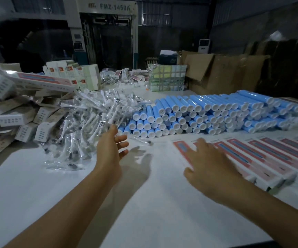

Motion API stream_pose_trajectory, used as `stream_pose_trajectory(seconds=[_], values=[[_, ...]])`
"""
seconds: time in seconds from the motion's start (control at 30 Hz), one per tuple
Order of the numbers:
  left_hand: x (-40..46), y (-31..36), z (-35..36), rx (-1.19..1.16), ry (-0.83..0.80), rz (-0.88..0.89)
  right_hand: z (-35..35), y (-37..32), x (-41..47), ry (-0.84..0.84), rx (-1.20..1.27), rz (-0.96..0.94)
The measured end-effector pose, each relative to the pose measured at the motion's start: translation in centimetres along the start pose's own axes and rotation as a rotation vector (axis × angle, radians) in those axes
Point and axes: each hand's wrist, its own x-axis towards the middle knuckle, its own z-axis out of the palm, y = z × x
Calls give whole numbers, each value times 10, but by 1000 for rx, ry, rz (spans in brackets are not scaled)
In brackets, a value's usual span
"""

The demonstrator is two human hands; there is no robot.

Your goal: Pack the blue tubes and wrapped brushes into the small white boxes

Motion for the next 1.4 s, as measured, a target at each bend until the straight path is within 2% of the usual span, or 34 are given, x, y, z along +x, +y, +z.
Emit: stream_pose_trajectory(seconds=[0.17,0.3,0.4,0.43,0.5,0.6,0.77,0.93,1.07,1.27,1.33,1.4], values=[[-1,-7,2,94,-83,10,-5,47,-14,-38,-108,167],[-10,-12,8,306,-183,9,-10,64,-17,-98,-163,252],[-14,-21,11,587,-307,74,-13,59,-12,-67,-315,185],[-15,-23,12,644,-338,88,-14,51,-10,-12,-299,136],[-15,-26,12,690,-351,105,-15,29,-1,172,-93,4],[-13,-27,13,626,-312,121,-13,-11,19,289,170,-140],[-12,-22,7,514,-171,225,4,-70,53,251,360,-216],[-10,-21,4,461,-152,232,30,-83,58,51,289,-261],[-7,-13,0,459,-128,280,33,-82,63,16,253,-256],[30,61,-26,419,32,301,43,-79,65,65,364,-223],[51,98,-47,508,106,379,45,-80,64,72,401,-215],[72,133,-71,688,192,530,45,-81,64,69,393,-218]])
